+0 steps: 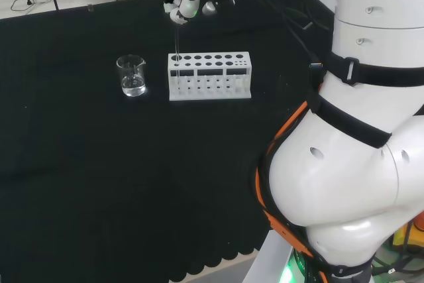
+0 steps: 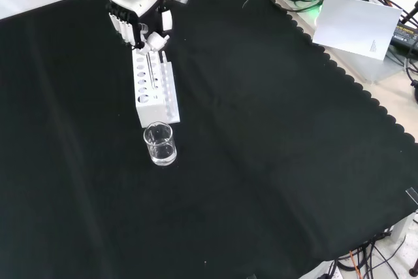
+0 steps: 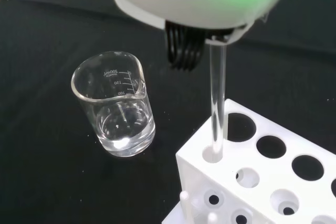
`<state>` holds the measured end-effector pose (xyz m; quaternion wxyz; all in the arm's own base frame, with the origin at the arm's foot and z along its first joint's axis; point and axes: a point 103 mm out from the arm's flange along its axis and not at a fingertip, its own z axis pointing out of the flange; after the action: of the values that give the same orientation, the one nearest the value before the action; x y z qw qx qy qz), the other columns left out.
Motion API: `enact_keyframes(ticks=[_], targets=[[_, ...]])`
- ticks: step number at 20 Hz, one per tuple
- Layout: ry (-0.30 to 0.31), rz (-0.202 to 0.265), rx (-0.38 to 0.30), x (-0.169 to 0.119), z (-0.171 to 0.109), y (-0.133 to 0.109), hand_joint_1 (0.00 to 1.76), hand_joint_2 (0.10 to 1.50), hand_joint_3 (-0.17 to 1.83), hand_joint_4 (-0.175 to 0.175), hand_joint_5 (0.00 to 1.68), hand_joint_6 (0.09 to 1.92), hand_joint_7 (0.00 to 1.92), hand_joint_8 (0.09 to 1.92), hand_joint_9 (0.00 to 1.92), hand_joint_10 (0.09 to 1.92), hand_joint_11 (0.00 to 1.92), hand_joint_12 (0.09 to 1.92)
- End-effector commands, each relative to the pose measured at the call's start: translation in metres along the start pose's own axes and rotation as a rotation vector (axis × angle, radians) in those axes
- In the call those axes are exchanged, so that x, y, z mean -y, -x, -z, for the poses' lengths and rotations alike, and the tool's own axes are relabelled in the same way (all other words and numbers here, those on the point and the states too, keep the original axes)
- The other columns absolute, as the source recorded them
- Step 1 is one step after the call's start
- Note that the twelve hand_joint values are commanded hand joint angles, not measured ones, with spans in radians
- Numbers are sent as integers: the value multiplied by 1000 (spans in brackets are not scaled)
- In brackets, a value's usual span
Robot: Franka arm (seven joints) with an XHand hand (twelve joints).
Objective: Put the glass rod back on the white test tube rack.
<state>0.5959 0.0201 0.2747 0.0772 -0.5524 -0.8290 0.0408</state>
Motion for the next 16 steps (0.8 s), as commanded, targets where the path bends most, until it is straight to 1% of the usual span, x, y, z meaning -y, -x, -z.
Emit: enact_keyframes(ticks=[1, 2, 3, 4, 6, 8, 9, 10, 12, 16], targets=[[-4, 9, -24, 2, 1, 2, 1328, 523, 908, -175, 1271, 545, 1332, 945, 1772, 630, 1529, 932], [-22, -6, -23, 2, -1, 3, 1325, 533, 881, -175, 1272, 601, 1332, 858, 1772, 615, 1546, 897], [-28, -10, -23, 3, -2, 4, 1323, 538, 864, -175, 1272, 650, 1332, 790, 1771, 602, 1558, 871], [-35, -13, -19, 2, -2, 3, 1321, 547, 845, -175, 1269, 681, 1329, 751, 1770, 593, 1567, 852], [-53, -16, -14, 1, -1, 3, 1316, 592, 776, -175, 1239, 724, 1306, 733, 1767, 580, 1583, 823], [-70, -18, -8, -1, 1, 3, 1410, 383, 1036, -175, 1012, 789, 1439, 633, 1773, 562, 1627, 782], [-74, -20, -9, -1, 1, 3, 1437, 313, 1120, -175, 902, 837, 1491, 584, 1778, 553, 1647, 766], [-76, -20, -9, -1, 1, 3, 1452, 275, 1164, -175, 792, 879, 1525, 546, 1783, 543, 1669, 755], [-82, -18, -3, -2, 2, 3, 1463, 244, 1195, -175, 663, 912, 1554, 508, 1786, 531, 1699, 747], [-91, -19, 10, -2, 4, 0, 1465, 239, 1196, -175, 586, 909, 1568, 480, 1781, 520, 1723, 744]])
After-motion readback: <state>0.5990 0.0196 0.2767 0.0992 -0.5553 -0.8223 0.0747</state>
